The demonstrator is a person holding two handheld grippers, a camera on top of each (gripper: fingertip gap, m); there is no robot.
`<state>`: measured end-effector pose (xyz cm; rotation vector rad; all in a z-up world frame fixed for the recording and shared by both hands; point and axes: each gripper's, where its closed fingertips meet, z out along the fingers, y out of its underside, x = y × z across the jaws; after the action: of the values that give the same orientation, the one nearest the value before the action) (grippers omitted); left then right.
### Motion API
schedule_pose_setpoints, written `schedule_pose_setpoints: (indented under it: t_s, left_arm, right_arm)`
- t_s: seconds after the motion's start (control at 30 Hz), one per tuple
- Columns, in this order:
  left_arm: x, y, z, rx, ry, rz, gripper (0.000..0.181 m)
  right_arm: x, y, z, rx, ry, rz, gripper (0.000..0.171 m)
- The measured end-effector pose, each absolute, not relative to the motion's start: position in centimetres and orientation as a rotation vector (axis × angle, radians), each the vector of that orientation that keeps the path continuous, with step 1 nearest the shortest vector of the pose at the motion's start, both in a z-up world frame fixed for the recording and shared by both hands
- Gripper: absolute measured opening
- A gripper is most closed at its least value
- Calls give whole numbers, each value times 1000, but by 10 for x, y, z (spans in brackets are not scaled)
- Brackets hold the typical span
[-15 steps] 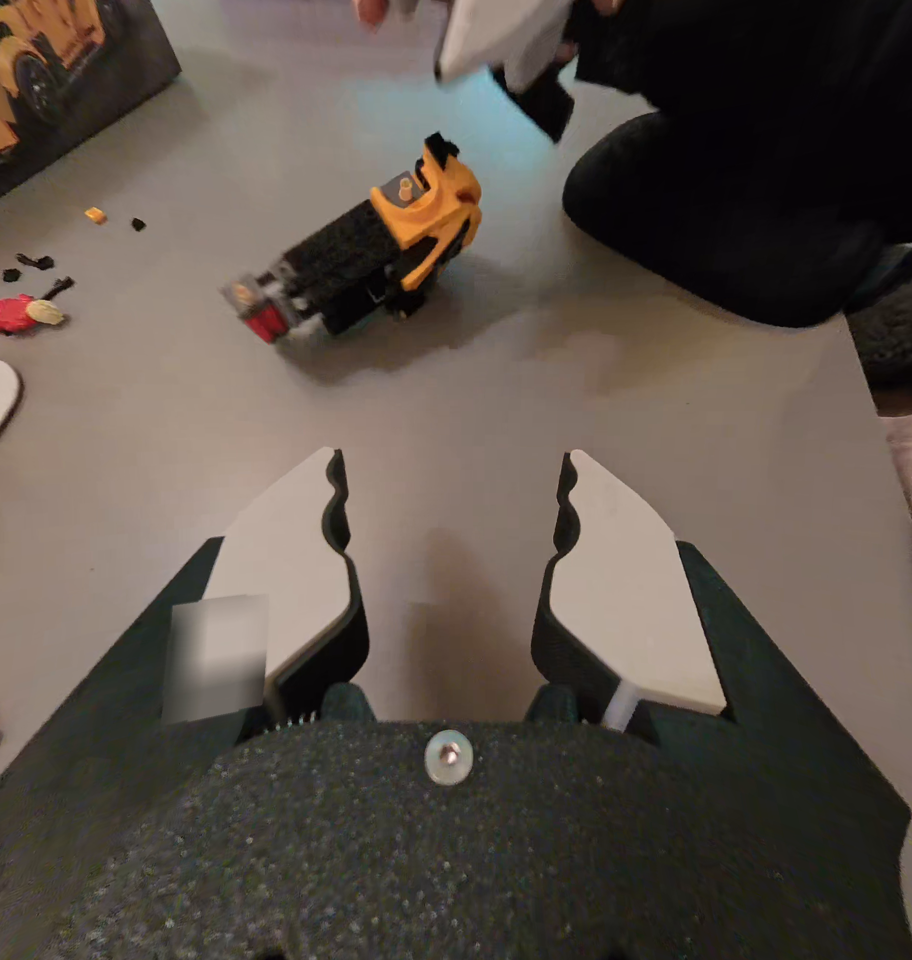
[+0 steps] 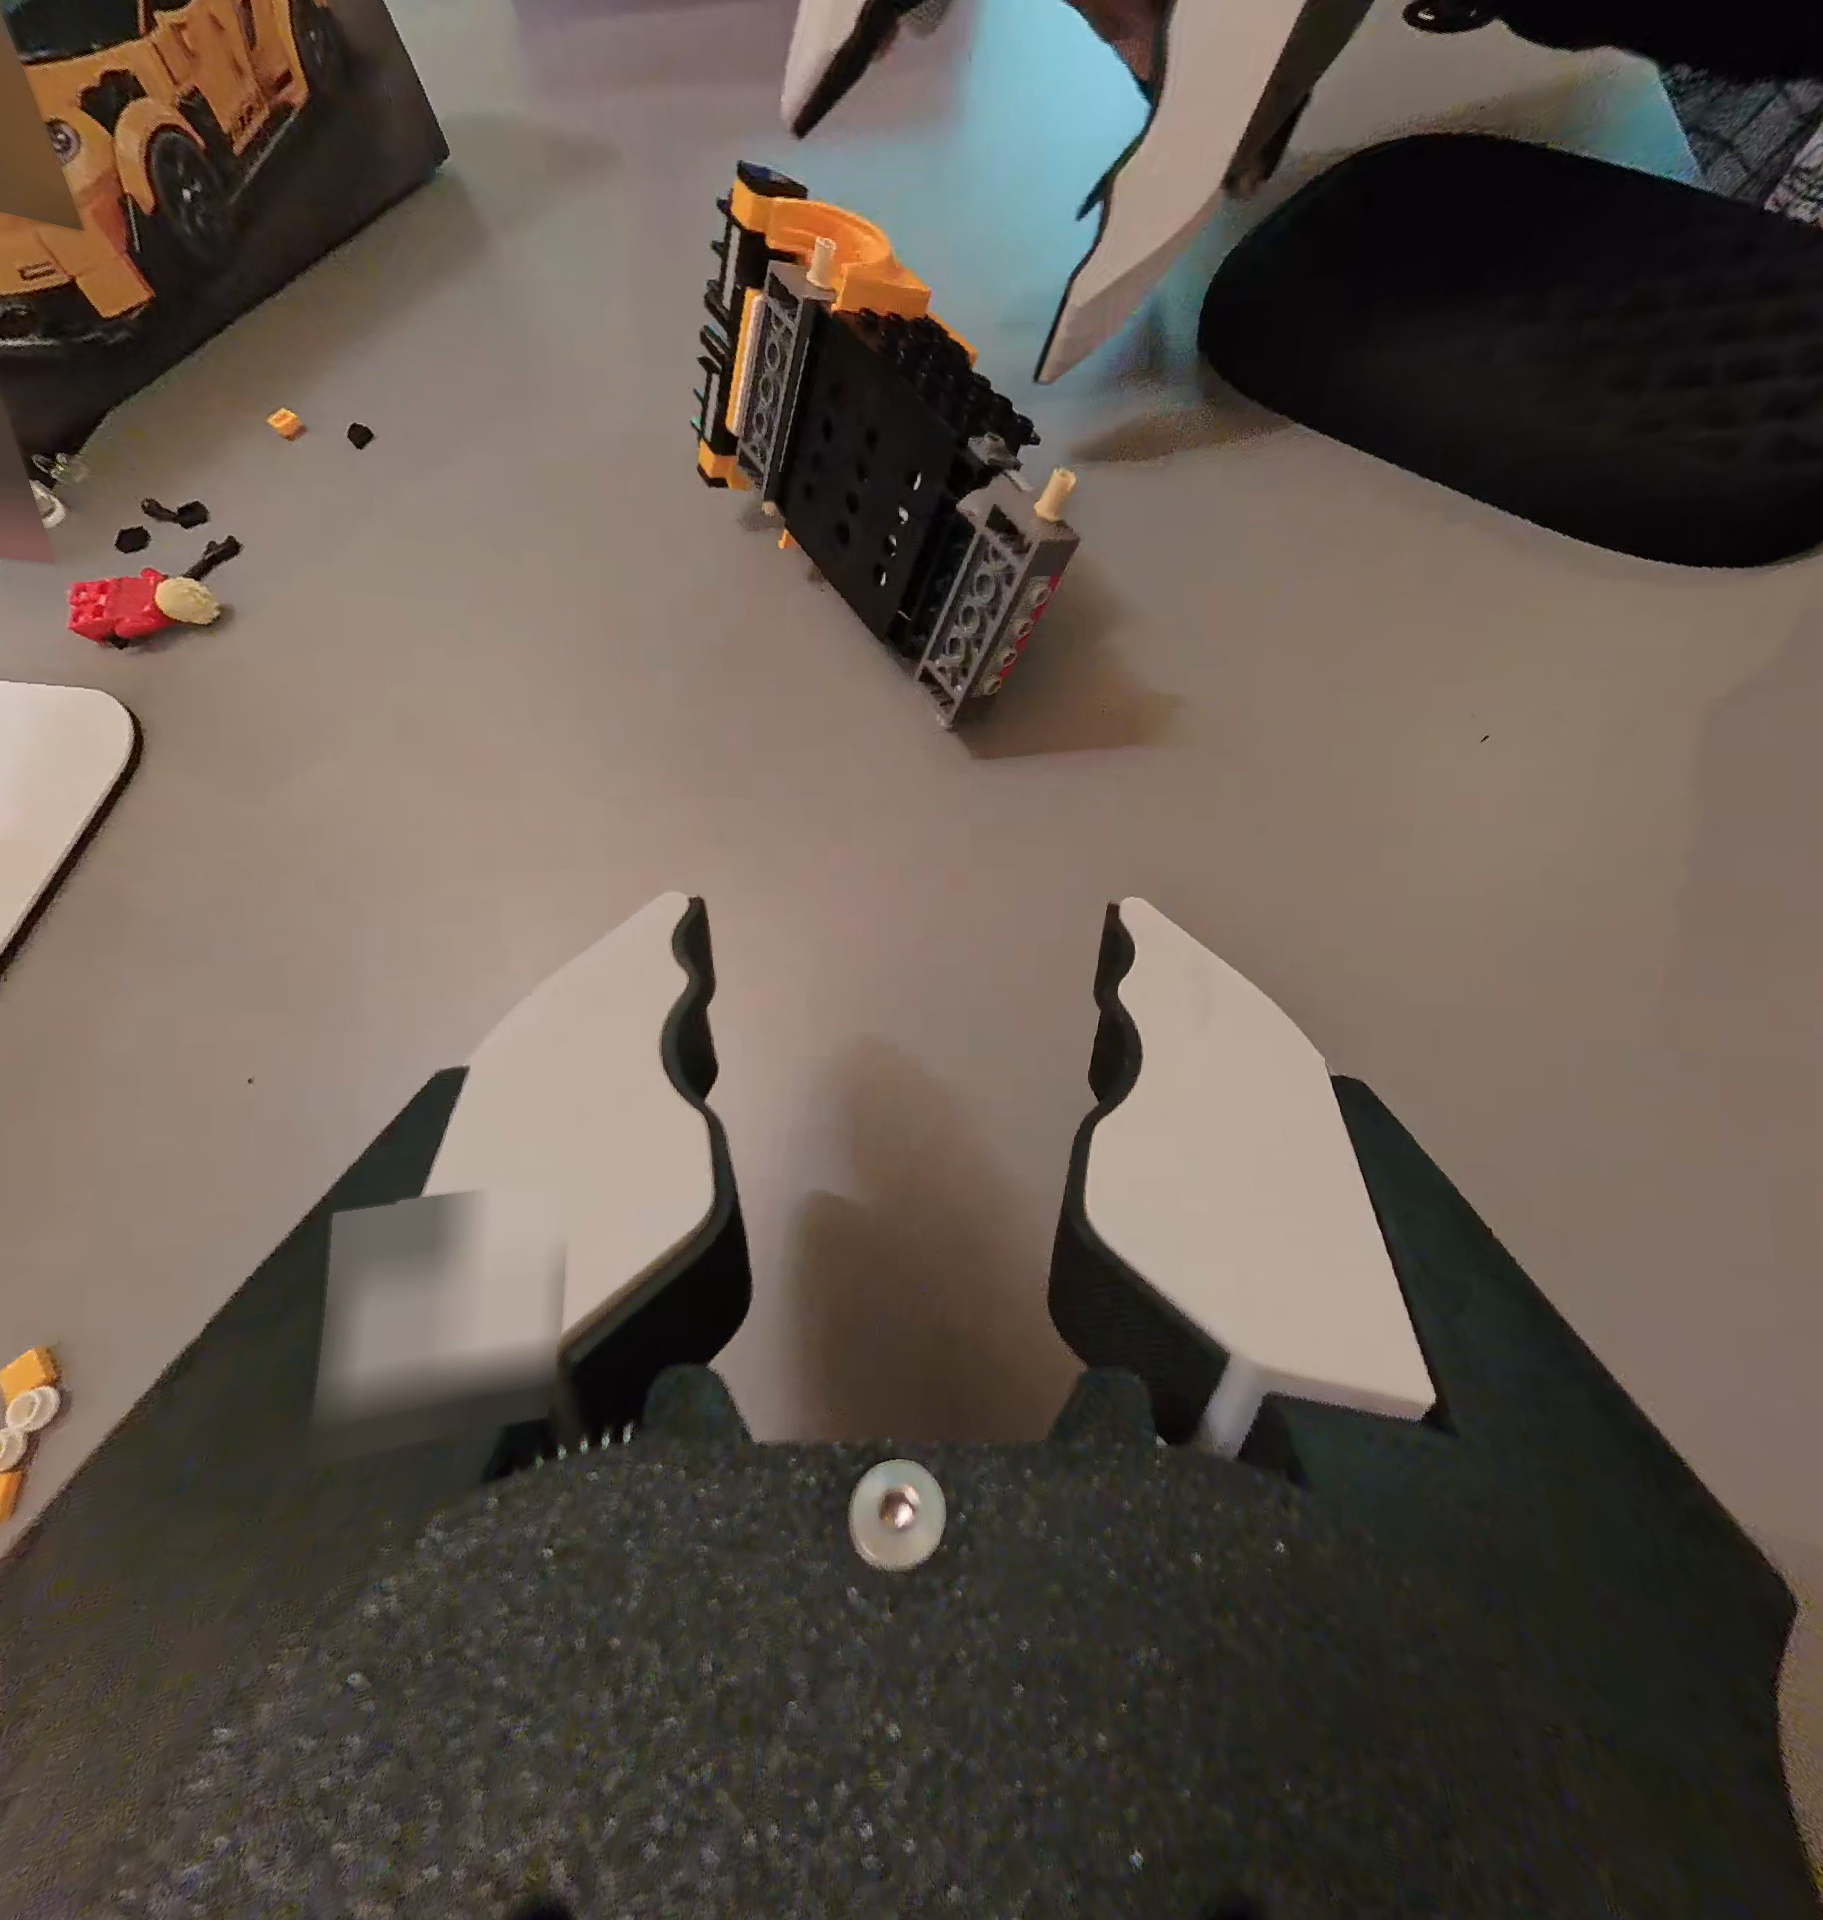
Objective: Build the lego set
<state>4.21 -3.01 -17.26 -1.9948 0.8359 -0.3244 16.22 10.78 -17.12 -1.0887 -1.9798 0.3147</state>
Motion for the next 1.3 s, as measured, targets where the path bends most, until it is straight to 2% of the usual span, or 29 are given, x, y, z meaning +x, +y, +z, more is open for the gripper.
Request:
schedule_pose_setpoints:
  t_s: [0.2,0.33,0.43,0.5,0.53,0.57,0.73,0.93,1.03,1.13,1.17,1.2,1.3]
  left_arm:
    - [48,-30,-177,-1974,869,-290,67]
    - [53,-31,-178,-1952,881,-278,65]
    - [57,-31,-183,-1950,914,-256,65]
    - [60,-31,-186,-1951,932,-261,66]
    - [60,-30,-187,-1952,935,-264,66]
    - [60,-30,-188,-1954,935,-266,66]
    - [49,-23,-187,-1961,879,-247,67]
    - [37,-17,-158,-1873,862,-73,71]
    - [48,-21,-160,-1884,965,30,79]
    - [56,-26,-184,-1991,1048,71,87]
    - [52,-24,-190,-2010,1064,137,84]
    - [43,-21,-192,-2018,1084,238,68]
    - [32,-18,-191,-1993,1108,343,64]
  right_arm:
    - [138,123,-175,-862,-2194,236,96]
    - [127,126,-182,-821,-2319,350,98]
    - [118,109,-187,-829,-2368,518,87]
    - [115,99,-188,-827,-2363,602,67]
    - [115,93,-186,-830,-2365,654,48]
    - [116,87,-185,-869,-2366,718,40]
    - [122,58,-177,-1219,-2366,1069,38]
    - [117,22,-159,-1798,-2154,1740,38]
    - [104,12,-160,-2004,-2035,1813,38]
    - [92,0,-162,-2108,-1971,1843,38]
    - [89,-4,-162,-2126,-1968,1851,38]
    - [87,-6,-161,-2134,-1954,1861,38]
    - [80,-4,-160,-2081,-1925,1866,38]
